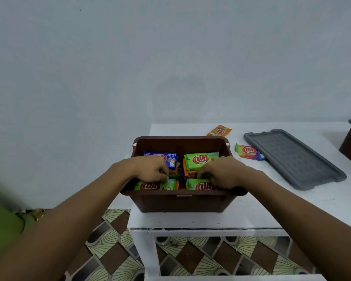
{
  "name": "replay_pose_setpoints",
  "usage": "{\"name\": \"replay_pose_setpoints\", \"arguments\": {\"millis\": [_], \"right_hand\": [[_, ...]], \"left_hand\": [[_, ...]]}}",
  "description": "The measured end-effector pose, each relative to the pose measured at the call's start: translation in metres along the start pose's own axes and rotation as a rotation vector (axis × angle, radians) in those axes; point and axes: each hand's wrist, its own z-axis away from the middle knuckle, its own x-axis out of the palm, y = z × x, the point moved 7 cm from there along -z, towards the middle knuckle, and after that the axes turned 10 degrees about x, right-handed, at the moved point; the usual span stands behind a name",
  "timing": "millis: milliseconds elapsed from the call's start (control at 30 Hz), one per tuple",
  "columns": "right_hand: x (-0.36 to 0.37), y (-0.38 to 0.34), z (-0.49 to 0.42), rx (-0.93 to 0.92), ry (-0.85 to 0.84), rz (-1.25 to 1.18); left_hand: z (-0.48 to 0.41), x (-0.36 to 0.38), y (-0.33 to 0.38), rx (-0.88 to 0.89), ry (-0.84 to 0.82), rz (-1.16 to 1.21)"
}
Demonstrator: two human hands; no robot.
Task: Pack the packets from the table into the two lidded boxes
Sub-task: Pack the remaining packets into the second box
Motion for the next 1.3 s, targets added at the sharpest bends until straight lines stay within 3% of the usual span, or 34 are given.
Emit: {"name": "replay_pose_setpoints", "arguments": {"millis": [133, 200, 333, 500, 633, 733, 867, 1133, 1300], "right_hand": [[-0.002, 0.002, -0.002, -0.018, 0.003, -0.047], [-0.009, 0.005, -0.002, -0.049, 0.075, -0.154], [-0.031, 0.032, 0.003, -0.036, 0.327, -0.32], [-0.041, 0.109, 0.01, 0.094, 0.739, -0.527], [-0.018, 0.169, 0.0, 0.255, 0.666, -0.523], [0.003, 0.201, -0.011, 0.303, 0.54, -0.402], [0.023, 0.238, -0.026, 0.397, 0.405, -0.3], [0.021, 0.27, -0.079, 0.311, 0.363, -0.329], [0.019, 0.271, -0.12, 0.239, 0.311, -0.316]], "left_hand": [[-0.002, -0.003, -0.002, 0.022, 0.025, -0.008], [-0.005, -0.014, -0.002, 0.057, 0.142, -0.036], [-0.01, -0.043, 0.002, 0.103, 0.408, 0.0], [-0.045, -0.074, 0.009, 0.165, 0.559, -0.075], [-0.092, -0.094, 0.014, 0.175, 0.592, -0.074], [-0.133, -0.104, 0.011, 0.141, 0.544, -0.062], [-0.19, -0.105, -0.009, 0.043, 0.358, -0.087], [-0.256, -0.086, -0.06, -0.354, -0.048, -0.174], [-0.272, -0.07, -0.066, -0.428, -0.07, 0.028]]}}
